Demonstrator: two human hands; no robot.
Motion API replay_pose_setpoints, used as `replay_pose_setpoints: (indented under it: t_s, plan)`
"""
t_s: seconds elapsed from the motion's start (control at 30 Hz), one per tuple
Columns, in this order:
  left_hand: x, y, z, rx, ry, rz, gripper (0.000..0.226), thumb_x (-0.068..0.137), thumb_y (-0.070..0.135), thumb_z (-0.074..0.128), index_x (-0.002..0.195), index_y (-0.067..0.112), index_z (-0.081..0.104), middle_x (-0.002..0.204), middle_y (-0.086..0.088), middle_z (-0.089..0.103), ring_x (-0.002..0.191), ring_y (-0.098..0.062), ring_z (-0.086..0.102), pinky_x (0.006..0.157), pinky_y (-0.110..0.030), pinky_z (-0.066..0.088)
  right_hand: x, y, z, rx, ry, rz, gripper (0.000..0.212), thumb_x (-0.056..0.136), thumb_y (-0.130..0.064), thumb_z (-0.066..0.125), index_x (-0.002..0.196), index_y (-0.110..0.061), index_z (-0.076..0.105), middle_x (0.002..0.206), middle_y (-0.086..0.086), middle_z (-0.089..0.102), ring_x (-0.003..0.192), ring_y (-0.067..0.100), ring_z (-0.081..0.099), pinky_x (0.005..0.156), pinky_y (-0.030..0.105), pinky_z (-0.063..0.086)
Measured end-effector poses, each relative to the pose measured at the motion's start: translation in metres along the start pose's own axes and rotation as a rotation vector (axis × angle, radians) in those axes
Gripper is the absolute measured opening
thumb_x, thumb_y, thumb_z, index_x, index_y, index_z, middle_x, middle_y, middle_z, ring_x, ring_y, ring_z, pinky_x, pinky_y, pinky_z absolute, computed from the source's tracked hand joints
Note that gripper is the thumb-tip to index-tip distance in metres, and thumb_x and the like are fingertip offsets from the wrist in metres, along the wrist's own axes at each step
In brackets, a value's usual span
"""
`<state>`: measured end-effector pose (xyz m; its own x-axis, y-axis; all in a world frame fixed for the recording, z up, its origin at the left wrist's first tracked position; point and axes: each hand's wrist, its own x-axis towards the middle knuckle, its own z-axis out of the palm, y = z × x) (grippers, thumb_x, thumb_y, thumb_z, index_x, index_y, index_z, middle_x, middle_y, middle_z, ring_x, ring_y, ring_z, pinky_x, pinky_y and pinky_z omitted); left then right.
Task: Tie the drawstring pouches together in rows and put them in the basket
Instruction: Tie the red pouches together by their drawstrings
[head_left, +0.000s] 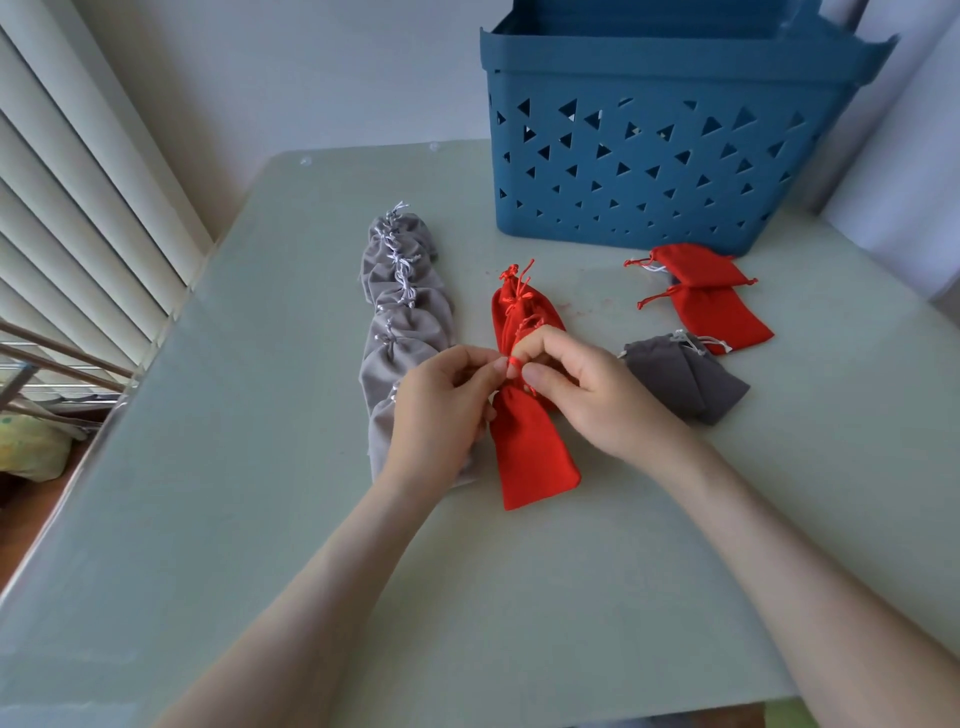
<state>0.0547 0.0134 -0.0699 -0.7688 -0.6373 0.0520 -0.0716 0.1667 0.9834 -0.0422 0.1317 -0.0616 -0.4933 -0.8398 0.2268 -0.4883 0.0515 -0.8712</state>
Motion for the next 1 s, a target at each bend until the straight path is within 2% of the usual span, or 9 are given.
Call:
replay_pose_setpoints:
  t_s: [0.13, 0.23, 0.4, 0.5, 0.57, 0.67, 0.8, 0.93, 1.0]
  plan:
    - [-0.0013, 0.0009, 0.0008, 0.021, -0.004, 0.034, 0.012, 0.092, 0.013, 0.060, 0.088, 0.010, 0.071, 0.053, 0.004, 0.054, 0.043, -0.005, 0.050, 0.050, -0.015, 0.043, -0.0003, 0.0018, 0.0037, -0.080, 0.073, -0.031, 0.021, 0.093, -0.005, 0.055, 0.097, -0.024, 0.048, 0.081, -0.003, 0.058, 0.079, -0.001, 0.052, 0.078, 0.014, 0.038]
    - [-0.0035, 0.0028, 0.0006, 0.040, -0.023, 0.064, 0.014, 0.094, 0.009, 0.055, 0.090, 0.010, 0.069, 0.061, 0.002, 0.060, 0.049, -0.004, 0.058, 0.056, -0.014, 0.048, 0.0010, 0.0023, 0.0062, -0.138, 0.122, -0.029, 0.021, 0.092, -0.004, 0.057, 0.106, -0.018, 0.051, 0.080, -0.003, 0.057, 0.077, -0.003, 0.051, 0.077, 0.008, 0.036]
    - [-0.0050, 0.0000, 0.0045, 0.020, -0.106, 0.077, 0.013, 0.093, 0.006, 0.056, 0.103, 0.007, 0.065, 0.080, -0.005, 0.067, 0.065, -0.007, 0.067, 0.074, -0.027, 0.057, 0.0022, 0.0075, 0.0071, -0.217, 0.197, -0.039, 0.020, 0.090, -0.005, 0.058, 0.108, -0.012, 0.057, 0.081, 0.001, 0.058, 0.076, -0.002, 0.052, 0.076, 0.007, 0.036]
    - [-0.0067, 0.0023, 0.0055, -0.044, -0.118, 0.082, 0.009, 0.089, 0.012, 0.063, 0.098, 0.008, 0.064, 0.082, -0.006, 0.068, 0.068, -0.010, 0.068, 0.070, -0.024, 0.056, 0.0021, 0.0076, 0.0052, -0.231, 0.204, -0.064, 0.018, 0.090, -0.008, 0.059, 0.107, -0.012, 0.058, 0.080, -0.006, 0.058, 0.079, 0.003, 0.056, 0.075, 0.006, 0.037]
    - [-0.0063, 0.0030, 0.0040, -0.077, -0.101, 0.068, 0.001, 0.089, 0.010, 0.063, 0.090, 0.011, 0.064, 0.076, -0.005, 0.066, 0.065, -0.008, 0.066, 0.066, -0.022, 0.056, 0.0014, 0.0058, 0.0052, -0.248, 0.189, -0.086, 0.017, 0.090, -0.006, 0.060, 0.107, -0.009, 0.059, 0.082, -0.002, 0.061, 0.080, 0.006, 0.056, 0.074, 0.006, 0.038]
    - [-0.0050, 0.0011, 0.0020, -0.081, -0.071, 0.066, 0.011, 0.090, 0.007, 0.063, 0.083, 0.017, 0.063, 0.067, 0.000, 0.063, 0.060, -0.007, 0.064, 0.063, -0.024, 0.056, 0.0013, 0.0041, 0.0072, -0.269, 0.178, -0.112, 0.018, 0.090, -0.008, 0.061, 0.108, -0.005, 0.059, 0.085, 0.006, 0.063, 0.082, 0.010, 0.056, 0.075, 0.007, 0.038]
    - [-0.0051, 0.0005, 0.0024, -0.079, -0.080, 0.080, 0.015, 0.090, 0.007, 0.062, 0.087, 0.022, 0.063, 0.059, 0.008, 0.061, 0.059, -0.008, 0.063, 0.066, -0.029, 0.058, 0.0026, 0.0064, 0.0070, -0.277, 0.169, -0.119, 0.023, 0.090, -0.008, 0.061, 0.112, -0.005, 0.060, 0.085, 0.006, 0.064, 0.085, 0.011, 0.056, 0.078, 0.011, 0.039]
    - [-0.0051, 0.0025, 0.0022, -0.121, -0.107, 0.082, 0.018, 0.091, 0.004, 0.059, 0.085, 0.020, 0.065, 0.067, 0.000, 0.061, 0.061, -0.007, 0.061, 0.061, -0.020, 0.054, 0.0035, 0.0082, 0.0064, -0.277, 0.182, -0.081, 0.020, 0.088, -0.013, 0.063, 0.108, -0.009, 0.065, 0.087, 0.002, 0.063, 0.085, 0.010, 0.058, 0.078, 0.012, 0.039]
    - [-0.0055, 0.0045, 0.0026, -0.150, -0.109, 0.083, 0.018, 0.092, 0.002, 0.058, 0.083, 0.017, 0.064, 0.070, -0.004, 0.061, 0.061, -0.007, 0.060, 0.059, -0.019, 0.053, 0.0041, 0.0082, 0.0055, -0.233, 0.198, -0.049, 0.015, 0.087, -0.017, 0.064, 0.100, -0.011, 0.068, 0.089, 0.000, 0.066, 0.087, 0.012, 0.060, 0.080, 0.019, 0.043]
